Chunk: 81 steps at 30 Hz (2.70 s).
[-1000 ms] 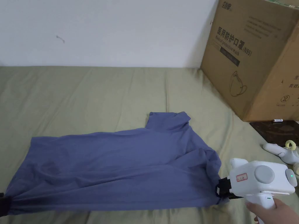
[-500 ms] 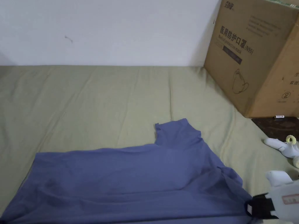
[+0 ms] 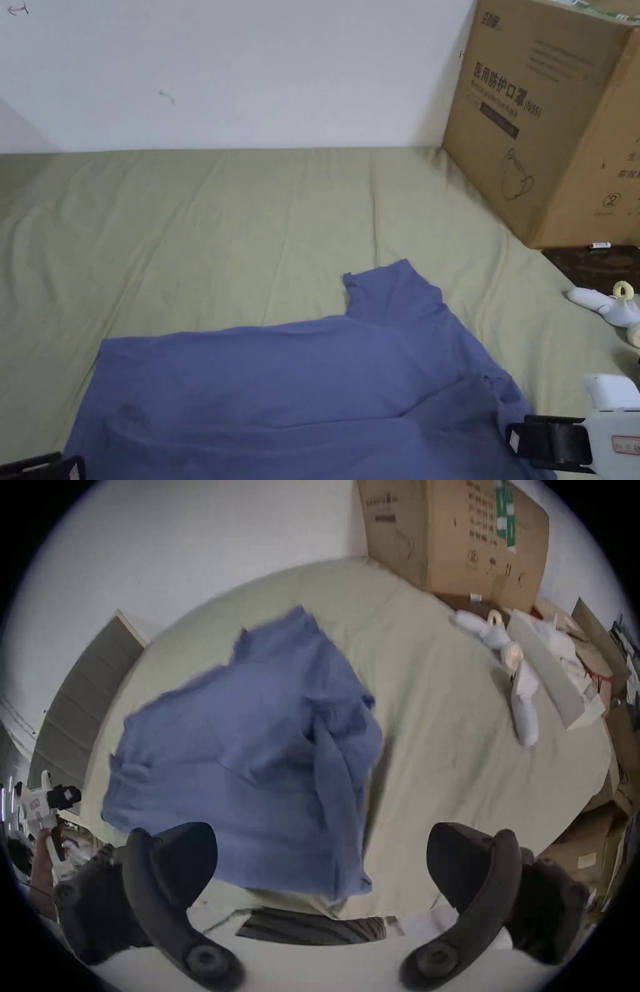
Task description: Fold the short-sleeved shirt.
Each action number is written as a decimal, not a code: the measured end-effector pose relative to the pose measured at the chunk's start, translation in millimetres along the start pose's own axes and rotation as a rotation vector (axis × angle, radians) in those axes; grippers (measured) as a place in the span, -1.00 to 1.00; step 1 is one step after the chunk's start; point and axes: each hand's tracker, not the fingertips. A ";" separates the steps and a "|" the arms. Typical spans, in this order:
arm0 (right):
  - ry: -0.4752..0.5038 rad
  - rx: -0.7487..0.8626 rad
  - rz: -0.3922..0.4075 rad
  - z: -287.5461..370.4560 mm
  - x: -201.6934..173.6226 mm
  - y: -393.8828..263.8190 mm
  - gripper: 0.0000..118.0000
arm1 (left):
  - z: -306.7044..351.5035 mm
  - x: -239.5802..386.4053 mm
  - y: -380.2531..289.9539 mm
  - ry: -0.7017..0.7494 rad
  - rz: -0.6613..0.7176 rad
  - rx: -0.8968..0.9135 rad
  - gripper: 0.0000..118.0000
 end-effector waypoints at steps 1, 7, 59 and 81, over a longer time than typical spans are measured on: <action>-0.009 0.032 0.006 9.9 -7.0 3.9 1.00 | 5.4 5.5 4.5 0.012 -0.016 0.021 0.96; 0.102 0.269 0.125 55.6 -74.6 37.9 0.95 | 31.1 47.3 38.3 0.009 -0.134 0.210 0.86; -0.129 -0.212 0.064 -290.5 -28.4 246.8 -0.03 | -162.6 22.5 174.6 -0.073 -0.356 -0.189 -0.96; -0.046 0.217 0.037 -113.5 -57.7 276.4 -0.99 | -158.4 8.6 216.8 -0.083 -0.115 0.040 -0.96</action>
